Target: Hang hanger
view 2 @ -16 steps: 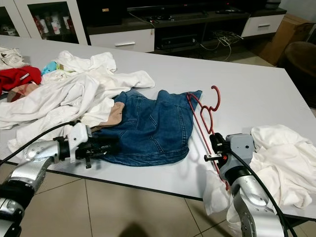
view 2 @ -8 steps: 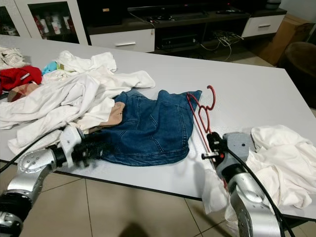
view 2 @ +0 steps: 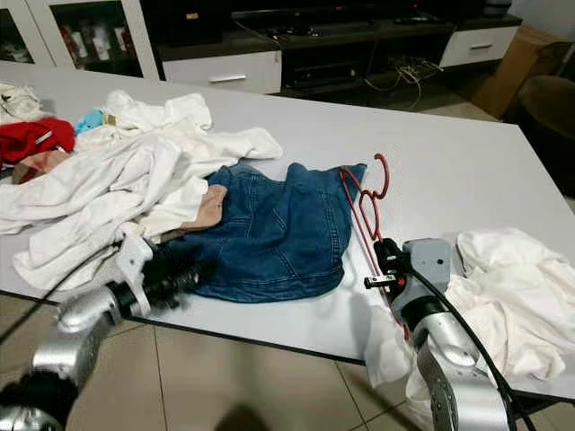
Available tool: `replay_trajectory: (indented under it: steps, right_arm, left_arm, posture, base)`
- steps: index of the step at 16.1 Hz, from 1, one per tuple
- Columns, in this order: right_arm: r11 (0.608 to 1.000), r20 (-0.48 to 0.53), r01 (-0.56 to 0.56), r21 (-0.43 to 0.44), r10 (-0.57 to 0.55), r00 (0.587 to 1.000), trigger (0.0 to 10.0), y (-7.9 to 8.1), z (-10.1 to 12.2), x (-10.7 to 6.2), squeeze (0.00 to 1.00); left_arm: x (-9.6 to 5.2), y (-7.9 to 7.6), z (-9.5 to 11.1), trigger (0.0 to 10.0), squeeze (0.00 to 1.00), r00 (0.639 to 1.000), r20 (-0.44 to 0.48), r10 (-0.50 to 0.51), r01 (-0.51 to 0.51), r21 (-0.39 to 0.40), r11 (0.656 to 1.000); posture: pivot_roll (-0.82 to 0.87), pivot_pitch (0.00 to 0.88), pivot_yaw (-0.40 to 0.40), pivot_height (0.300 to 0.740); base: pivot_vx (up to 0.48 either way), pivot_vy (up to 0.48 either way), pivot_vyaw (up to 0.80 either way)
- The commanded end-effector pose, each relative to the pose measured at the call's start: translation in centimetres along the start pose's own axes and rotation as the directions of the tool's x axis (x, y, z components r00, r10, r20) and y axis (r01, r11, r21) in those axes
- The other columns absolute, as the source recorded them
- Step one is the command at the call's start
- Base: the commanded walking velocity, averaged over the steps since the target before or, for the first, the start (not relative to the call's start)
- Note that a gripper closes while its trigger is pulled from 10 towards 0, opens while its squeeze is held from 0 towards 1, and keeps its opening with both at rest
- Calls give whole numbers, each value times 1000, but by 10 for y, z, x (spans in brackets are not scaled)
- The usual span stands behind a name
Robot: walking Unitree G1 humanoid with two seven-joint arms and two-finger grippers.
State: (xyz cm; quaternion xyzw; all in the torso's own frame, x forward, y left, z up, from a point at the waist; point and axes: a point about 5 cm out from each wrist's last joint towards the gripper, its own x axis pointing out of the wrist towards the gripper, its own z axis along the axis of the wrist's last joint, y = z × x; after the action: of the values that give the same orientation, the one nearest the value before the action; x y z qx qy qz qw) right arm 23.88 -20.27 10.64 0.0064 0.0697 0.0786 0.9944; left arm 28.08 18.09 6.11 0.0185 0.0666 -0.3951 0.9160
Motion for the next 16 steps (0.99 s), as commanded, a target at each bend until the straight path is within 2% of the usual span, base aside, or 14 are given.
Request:
replay_trajectory:
  steps: [1, 2, 3, 4, 5, 7, 12, 14, 16]
  right_arm:
    - [1000, -12, -2, -6, 2, 1000, 10000, 0, -3, 1, 0]
    - [1000, -12, -2, -7, 2, 1000, 10000, 0, -3, 1, 0]
    - [1000, -11, -3, -9, 2, 1000, 10000, 0, -2, 1, 0]
    - [1000, -11, -4, -10, 4, 1000, 10000, 0, -2, 2, 0]
    - [1000, -10, -6, -10, 6, 1000, 10000, 0, -1, 2, 0]
    - [1000, -10, -15, -9, 15, 1000, 10000, 2, -1, 5, 0]
    - [1000, -8, -21, -8, 21, 1000, 10000, 4, -1, 5, 0]
    - [1000, -10, -19, -10, 19, 1000, 10000, 3, -1, 4, 0]
    - [1000, -10, -20, -11, 19, 1000, 10000, 3, 0, 3, 0]
  left_arm:
    - [1, -3, 2, 10000, 0, 1000, -4, -11, 11, 21, 1000]
    - [0, -4, 2, 10000, 0, 1000, -13, -13, 14, 44, 999]
    - [-6, -2, 1, 10000, 0, 999, -44, -12, 17, 105, 994]
    - [-10, 2, 1, 10000, 0, 998, -69, -6, 16, 151, 988]
    - [-14, 8, 4, 10000, 0, 997, -76, 13, -1, 165, 986]
    - [-21, 23, 9, 10000, 0, 994, -94, 62, -47, 154, 987]
    - [-28, 19, -6, 10000, 0, 969, -244, -19, 51, 127, 991]
    - [-31, 21, -10, 10000, 0, 947, -319, -30, 85, 161, 983]
    - [-33, 27, -7, 10000, 0, 936, -352, -20, 88, 179, 980]
  posture:
    - [-74, 0, -15, 740]
    - [-74, 0, -17, 740]
    - [-71, 0, -21, 740]
    - [-69, 0, -21, 740]
    - [-63, 0, -25, 740]
    - [-58, 0, -27, 740]
    - [-66, 0, -30, 740]
    - [-68, 0, -34, 740]
    - [-67, 0, -34, 740]
  base:
    - [0, 0, 0]
    - [0, 0, 0]
    - [0, 0, 0]
    - [0, 0, 0]
    - [0, 0, 0]
    - [0, 0, 0]
    - [0, 0, 0]
    - [0, 0, 0]
    - [0, 0, 0]
